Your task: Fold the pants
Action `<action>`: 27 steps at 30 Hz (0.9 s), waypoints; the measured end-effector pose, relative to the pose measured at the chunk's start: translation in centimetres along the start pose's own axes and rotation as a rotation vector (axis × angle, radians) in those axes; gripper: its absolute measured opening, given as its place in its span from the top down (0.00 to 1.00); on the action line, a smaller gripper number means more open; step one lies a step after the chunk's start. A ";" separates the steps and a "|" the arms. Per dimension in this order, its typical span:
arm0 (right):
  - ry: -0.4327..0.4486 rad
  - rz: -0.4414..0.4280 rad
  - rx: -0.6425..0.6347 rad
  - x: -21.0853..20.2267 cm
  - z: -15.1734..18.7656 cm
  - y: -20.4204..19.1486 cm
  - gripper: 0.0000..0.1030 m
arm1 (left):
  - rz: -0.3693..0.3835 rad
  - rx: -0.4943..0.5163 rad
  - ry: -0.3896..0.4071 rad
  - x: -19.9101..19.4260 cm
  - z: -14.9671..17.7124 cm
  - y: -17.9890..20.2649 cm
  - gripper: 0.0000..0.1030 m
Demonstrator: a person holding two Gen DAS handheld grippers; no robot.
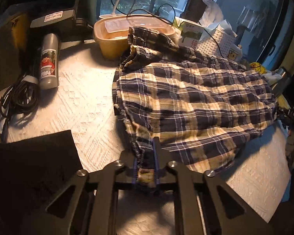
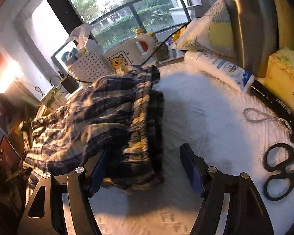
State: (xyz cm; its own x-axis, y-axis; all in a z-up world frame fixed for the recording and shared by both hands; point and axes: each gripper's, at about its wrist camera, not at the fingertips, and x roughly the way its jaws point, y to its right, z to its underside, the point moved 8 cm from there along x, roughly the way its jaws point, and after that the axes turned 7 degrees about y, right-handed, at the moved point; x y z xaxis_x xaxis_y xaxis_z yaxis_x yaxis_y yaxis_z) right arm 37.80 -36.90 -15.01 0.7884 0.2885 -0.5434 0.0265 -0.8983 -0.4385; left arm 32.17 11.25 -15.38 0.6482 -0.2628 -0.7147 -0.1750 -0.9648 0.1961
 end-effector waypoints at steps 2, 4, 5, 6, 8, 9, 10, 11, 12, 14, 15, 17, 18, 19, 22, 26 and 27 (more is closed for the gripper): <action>-0.017 -0.022 -0.029 0.3 0.3 -1.1 0.65 | 0.009 -0.015 0.007 -0.6 0.1 0.1 0.94; -0.051 -0.011 -0.072 0.7 1.1 -1.8 0.73 | 0.022 -0.030 0.009 -1.3 0.1 0.3 0.94; -0.043 -0.002 -0.091 0.6 1.0 -2.1 0.73 | 0.028 -0.035 0.012 -2.0 0.1 0.5 0.94; -0.032 0.009 -0.123 0.1 0.9 -2.4 0.73 | 0.031 -0.037 0.015 -2.3 0.0 0.7 0.95; -0.007 0.031 -0.181 -1.1 0.5 -3.0 0.74 | 0.042 -0.036 0.020 -3.5 0.0 1.0 0.94; 0.008 0.044 -0.221 -2.1 0.2 -3.5 0.74 | 0.049 -0.028 0.021 -4.5 0.0 1.4 0.94; 0.020 0.060 -0.257 -3.0 0.0 -3.8 0.74 | 0.049 -0.022 0.022 -4.9 0.1 1.5 0.94; 0.041 0.087 -0.307 -4.2 -0.2 -4.1 0.74 | 0.047 -0.011 0.020 -5.7 0.4 1.9 0.94; 0.061 0.116 -0.366 -5.6 -0.4 -4.6 0.74 | 0.047 -0.008 0.018 -6.1 0.6 2.0 0.94; 0.078 0.142 -0.418 -7.1 -0.8 -4.9 0.74 | 0.058 -0.003 0.001 -7.1 1.6 2.6 0.94; 0.074 0.147 -0.433 -8.1 -0.7 -4.8 0.74 | 0.057 -0.001 -0.007 -7.4 2.2 2.8 0.94; 0.061 0.147 -0.431 -9.0 -0.3 -4.1 0.74 | 0.048 -0.007 -0.046 -7.3 4.1 2.8 0.94; 0.050 0.148 -0.428 -9.1 0.2 -3.6 0.74 | 0.040 -0.018 -0.063 -6.9 5.0 2.6 0.94; 0.031 0.150 -0.428 -8.9 0.9 -3.0 0.74 | 0.028 -0.035 -0.089 -6.4 6.1 2.2 0.94; -0.041 0.176 -0.391 -7.2 3.4 -0.8 0.74 | -0.028 -0.052 -0.120 -5.6 7.9 1.2 0.92; -0.066 0.201 -0.325 -6.3 4.5 1.1 0.39 | -0.074 -0.084 -0.127 -6.0 7.2 -0.9 0.90; -0.041 0.235 -0.319 -6.8 4.0 1.6 0.31 | -0.100 -0.082 -0.127 -6.4 7.0 -1.4 0.90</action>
State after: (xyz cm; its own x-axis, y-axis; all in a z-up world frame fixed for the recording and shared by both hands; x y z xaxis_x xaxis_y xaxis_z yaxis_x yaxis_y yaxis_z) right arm 30.02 -39.00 -14.92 0.7705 0.0704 -0.6335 0.0431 -0.9974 -0.0584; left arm 23.12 14.27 -15.75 0.5600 -0.1686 -0.8112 -0.0497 -0.9841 0.1702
